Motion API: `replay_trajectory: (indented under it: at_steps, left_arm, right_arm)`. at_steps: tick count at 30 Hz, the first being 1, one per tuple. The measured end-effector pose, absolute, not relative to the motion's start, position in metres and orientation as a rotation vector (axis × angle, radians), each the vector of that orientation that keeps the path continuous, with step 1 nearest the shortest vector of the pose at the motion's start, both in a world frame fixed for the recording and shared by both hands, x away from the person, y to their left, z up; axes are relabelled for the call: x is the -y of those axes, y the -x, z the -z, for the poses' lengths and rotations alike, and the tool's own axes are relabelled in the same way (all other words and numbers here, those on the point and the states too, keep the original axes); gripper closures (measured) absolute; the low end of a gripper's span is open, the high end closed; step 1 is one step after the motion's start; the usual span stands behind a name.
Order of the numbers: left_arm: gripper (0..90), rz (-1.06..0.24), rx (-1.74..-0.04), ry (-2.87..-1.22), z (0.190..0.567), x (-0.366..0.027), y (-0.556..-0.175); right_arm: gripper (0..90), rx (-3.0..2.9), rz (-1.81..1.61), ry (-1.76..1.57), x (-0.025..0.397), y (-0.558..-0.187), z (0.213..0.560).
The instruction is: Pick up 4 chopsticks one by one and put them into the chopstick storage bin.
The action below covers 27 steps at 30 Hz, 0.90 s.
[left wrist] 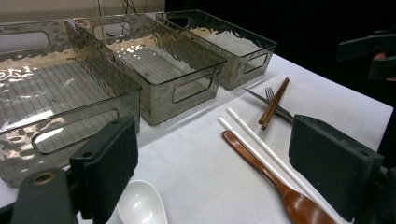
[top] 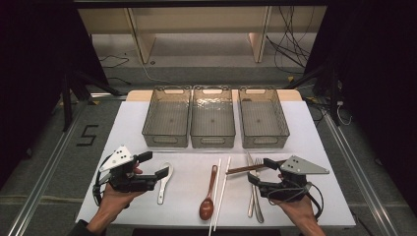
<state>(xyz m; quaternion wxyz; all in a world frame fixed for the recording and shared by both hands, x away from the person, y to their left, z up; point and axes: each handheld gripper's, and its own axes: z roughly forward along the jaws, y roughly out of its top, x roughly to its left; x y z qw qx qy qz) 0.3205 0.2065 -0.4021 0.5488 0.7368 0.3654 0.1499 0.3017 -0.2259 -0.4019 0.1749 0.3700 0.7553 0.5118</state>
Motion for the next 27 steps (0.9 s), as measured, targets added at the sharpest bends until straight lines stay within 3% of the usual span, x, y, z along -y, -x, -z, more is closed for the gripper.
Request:
replay_trajectory:
  at_steps: [14,27]
  left_arm:
    - [15.1,-0.358,-0.861,-1.756,0.403,-0.205,-0.321]
    - [15.1,-0.359,-0.866,-1.762,0.404,-0.205,-0.322]
  right_arm:
    - [28.0,-2.196,-1.357,-0.994,0.226,-0.308,0.397]
    - [32.2,-2.342,-1.063,-0.816,0.23,-0.342,0.387]
